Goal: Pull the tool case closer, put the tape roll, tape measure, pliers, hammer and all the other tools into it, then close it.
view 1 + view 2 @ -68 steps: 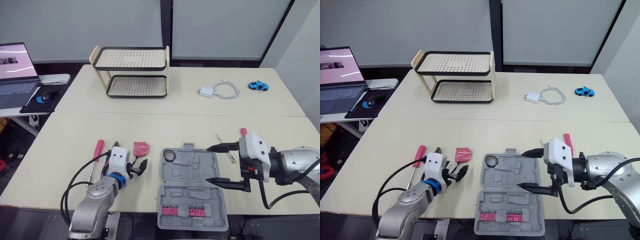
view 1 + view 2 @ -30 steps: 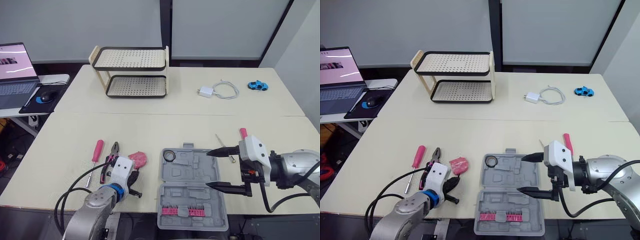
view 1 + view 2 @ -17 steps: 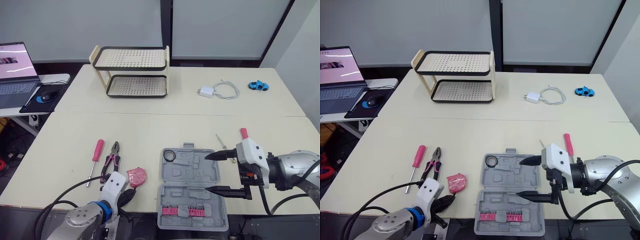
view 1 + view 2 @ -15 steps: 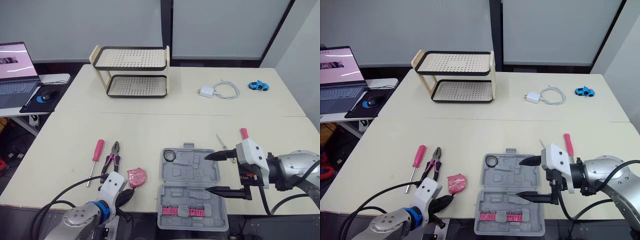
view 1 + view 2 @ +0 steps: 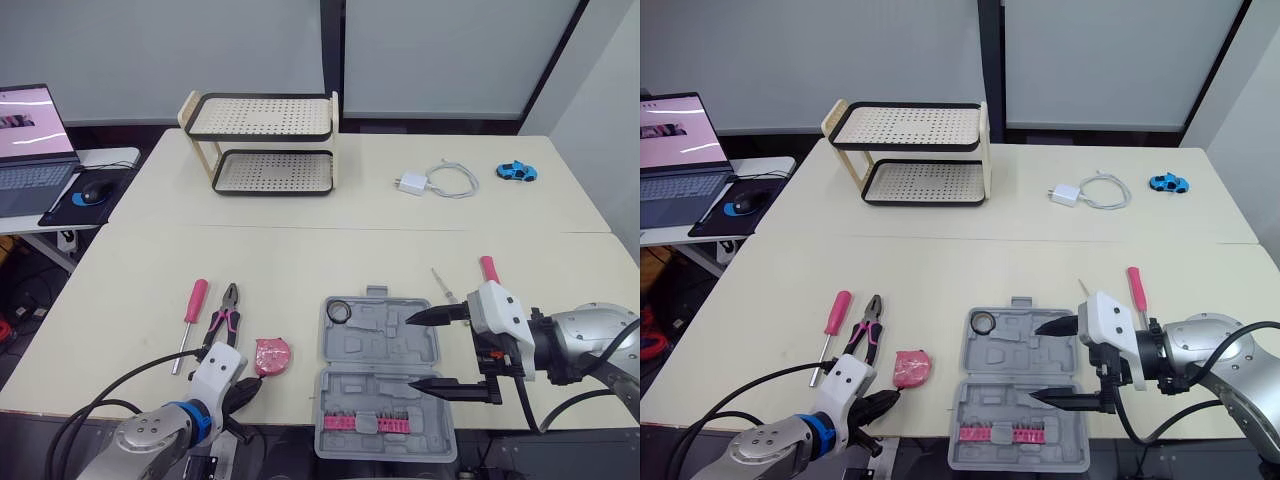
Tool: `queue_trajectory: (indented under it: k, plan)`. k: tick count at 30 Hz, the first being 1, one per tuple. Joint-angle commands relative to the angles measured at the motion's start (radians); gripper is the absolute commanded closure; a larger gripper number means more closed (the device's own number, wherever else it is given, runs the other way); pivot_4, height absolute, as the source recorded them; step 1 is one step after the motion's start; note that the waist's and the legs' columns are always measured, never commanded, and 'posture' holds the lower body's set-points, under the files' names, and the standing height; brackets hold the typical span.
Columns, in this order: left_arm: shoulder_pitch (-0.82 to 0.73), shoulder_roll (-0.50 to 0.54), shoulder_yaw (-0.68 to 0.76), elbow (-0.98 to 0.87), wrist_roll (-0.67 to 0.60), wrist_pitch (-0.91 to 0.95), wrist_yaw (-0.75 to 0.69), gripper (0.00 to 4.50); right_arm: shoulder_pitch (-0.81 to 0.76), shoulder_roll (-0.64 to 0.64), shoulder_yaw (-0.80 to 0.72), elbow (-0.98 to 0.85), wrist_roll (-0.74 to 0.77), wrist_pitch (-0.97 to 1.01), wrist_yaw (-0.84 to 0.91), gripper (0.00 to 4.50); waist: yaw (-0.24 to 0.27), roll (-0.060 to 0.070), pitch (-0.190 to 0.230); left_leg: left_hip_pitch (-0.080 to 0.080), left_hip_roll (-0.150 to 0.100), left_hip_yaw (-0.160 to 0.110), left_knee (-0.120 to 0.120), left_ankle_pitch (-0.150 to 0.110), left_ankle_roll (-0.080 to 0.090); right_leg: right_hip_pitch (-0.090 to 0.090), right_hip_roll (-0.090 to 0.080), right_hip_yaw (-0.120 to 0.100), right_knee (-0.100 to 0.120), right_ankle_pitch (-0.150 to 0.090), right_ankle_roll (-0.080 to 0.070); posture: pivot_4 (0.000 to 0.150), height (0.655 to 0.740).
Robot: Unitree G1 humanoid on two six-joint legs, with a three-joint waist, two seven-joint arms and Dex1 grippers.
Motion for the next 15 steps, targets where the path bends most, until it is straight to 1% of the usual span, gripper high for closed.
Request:
queue_trajectory:
  k: [1, 13, 14, 15]
  plan:
    - [0.016, 0.013, 0.012, -0.049, -0.015, -0.003, -0.011, 4.48, -0.017, -0.006, -0.009, -0.027, -0.001, -0.013, -0.001, 0.0, 0.0, 0.0, 0.0, 0.0, 0.0, 0.0, 0.0, 0.0, 0.0, 0.0, 0.0, 0.0, 0.0, 0.0, 0.0, 0.15, 0.74]
    - [0.008, 0.04, 0.025, -0.014, -0.002, -0.036, -0.036, 4.48, -0.017, -0.005, -0.001, -0.029, -0.007, -0.01, -0.006, 0.0, 0.0, 0.0, 0.0, 0.0, 0.0, 0.0, 0.0, 0.0, 0.0, 0.0, 0.0, 0.0, 0.0, 0.0, 0.0, 0.15, 0.74]
    - [0.01, 0.043, 0.034, -0.013, -0.006, -0.039, -0.042, 4.06, -0.017, -0.005, -0.001, -0.029, -0.007, -0.009, -0.008, 0.0, 0.0, 0.0, 0.0, 0.0, 0.0, 0.0, 0.0, 0.0, 0.0, 0.0, 0.0, 0.0, 0.0, 0.0, 0.0, 0.15, 0.74]
    - [0.012, 0.045, 0.04, -0.012, -0.009, -0.043, -0.046, 3.85, -0.017, -0.005, -0.001, -0.031, -0.007, -0.008, -0.009, 0.0, 0.0, 0.0, 0.0, 0.0, 0.0, 0.0, 0.0, 0.0, 0.0, 0.0, 0.0, 0.0, 0.0, 0.0, 0.0, 0.15, 0.74]
